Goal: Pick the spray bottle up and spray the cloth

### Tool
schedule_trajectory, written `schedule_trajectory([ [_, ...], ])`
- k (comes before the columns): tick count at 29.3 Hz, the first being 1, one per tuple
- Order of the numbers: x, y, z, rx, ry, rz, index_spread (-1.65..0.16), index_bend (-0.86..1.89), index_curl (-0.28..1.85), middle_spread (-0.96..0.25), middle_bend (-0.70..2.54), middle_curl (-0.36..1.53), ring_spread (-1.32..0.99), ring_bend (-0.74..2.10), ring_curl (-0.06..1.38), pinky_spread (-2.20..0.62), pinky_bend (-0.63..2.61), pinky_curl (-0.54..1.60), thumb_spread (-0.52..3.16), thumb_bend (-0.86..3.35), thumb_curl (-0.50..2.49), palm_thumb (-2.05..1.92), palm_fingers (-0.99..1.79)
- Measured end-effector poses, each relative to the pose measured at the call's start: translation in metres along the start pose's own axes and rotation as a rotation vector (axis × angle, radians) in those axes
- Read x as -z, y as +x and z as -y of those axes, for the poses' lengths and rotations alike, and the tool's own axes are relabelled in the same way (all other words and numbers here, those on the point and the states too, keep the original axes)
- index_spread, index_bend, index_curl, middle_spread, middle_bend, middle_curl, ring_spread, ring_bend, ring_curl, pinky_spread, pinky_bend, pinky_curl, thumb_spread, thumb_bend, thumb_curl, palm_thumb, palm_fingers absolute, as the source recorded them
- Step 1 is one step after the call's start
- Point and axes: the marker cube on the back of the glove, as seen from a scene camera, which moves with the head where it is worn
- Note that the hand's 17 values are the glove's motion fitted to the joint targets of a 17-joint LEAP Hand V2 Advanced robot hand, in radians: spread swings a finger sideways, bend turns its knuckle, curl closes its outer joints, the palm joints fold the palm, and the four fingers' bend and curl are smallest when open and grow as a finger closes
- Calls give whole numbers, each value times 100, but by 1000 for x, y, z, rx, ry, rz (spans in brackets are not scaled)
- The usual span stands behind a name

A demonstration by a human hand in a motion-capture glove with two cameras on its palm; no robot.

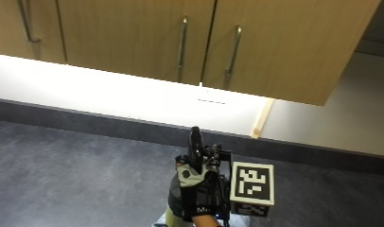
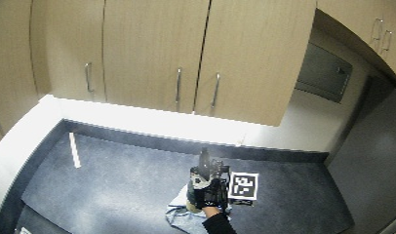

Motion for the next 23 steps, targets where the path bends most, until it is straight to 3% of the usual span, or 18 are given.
schedule_trajectory([
  [14,-65,-13,0,9,-93,96,-11,30,60,0,19,57,-5,20,53,0,24,47,57,-2,74,114,111],
  [23,-54,69,-26,-80,-119,6,-12,29,60,0,19,57,-5,19,53,0,21,46,59,-2,74,114,109],
])
